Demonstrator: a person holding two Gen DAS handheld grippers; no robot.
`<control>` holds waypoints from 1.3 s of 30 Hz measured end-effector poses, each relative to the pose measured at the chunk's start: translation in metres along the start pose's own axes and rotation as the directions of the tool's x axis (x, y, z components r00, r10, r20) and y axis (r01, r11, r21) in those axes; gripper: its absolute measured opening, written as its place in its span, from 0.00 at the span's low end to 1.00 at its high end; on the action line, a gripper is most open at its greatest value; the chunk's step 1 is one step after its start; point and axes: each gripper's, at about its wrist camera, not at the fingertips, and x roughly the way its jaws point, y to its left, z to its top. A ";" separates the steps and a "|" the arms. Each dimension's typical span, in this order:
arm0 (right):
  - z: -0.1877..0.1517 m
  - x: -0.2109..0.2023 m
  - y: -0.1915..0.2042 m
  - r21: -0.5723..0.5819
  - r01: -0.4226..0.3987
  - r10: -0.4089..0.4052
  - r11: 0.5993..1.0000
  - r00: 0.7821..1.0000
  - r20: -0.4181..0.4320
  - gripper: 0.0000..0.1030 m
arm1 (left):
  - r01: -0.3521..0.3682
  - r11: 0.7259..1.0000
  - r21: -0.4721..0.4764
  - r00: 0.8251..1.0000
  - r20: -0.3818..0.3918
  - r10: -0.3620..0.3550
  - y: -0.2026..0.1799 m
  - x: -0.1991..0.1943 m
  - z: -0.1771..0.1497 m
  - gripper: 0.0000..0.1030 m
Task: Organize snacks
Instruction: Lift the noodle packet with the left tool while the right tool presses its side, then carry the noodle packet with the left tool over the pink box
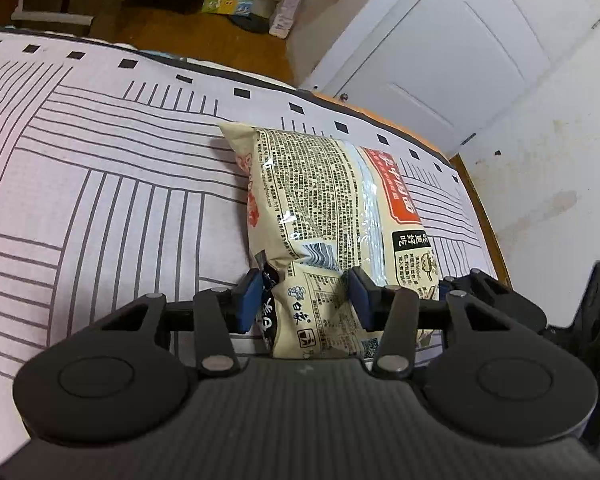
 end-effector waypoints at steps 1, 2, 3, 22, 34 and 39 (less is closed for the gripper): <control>0.001 -0.001 0.001 0.007 0.005 -0.005 1.000 1.000 -0.006 0.96 | 0.001 1.000 0.001 1.000 -0.006 -0.001 -0.001 -0.001 0.001 0.44; 0.002 -0.002 0.001 0.020 0.004 -0.004 1.000 1.000 -0.013 0.95 | -0.003 1.000 0.010 1.000 -0.011 0.003 -0.003 -0.002 0.002 0.44; 0.002 -0.003 0.002 0.032 0.001 0.000 1.000 1.000 -0.016 0.95 | -0.008 1.000 0.015 1.000 -0.015 0.008 -0.004 -0.005 0.002 0.44; -0.011 -0.090 0.068 0.159 0.057 -0.054 0.986 0.998 -0.025 0.91 | -0.047 0.985 0.166 0.987 -0.141 0.071 -0.043 -0.104 -0.021 0.44; -0.018 -0.145 0.132 0.116 0.084 -0.078 0.990 0.995 -0.058 0.91 | -0.030 0.986 0.164 0.977 -0.205 0.064 -0.037 -0.177 -0.049 0.44; -0.013 -0.171 0.164 0.061 0.092 -0.090 0.994 0.995 -0.047 0.91 | -0.014 0.990 0.139 0.981 -0.189 0.040 -0.027 -0.218 -0.062 0.44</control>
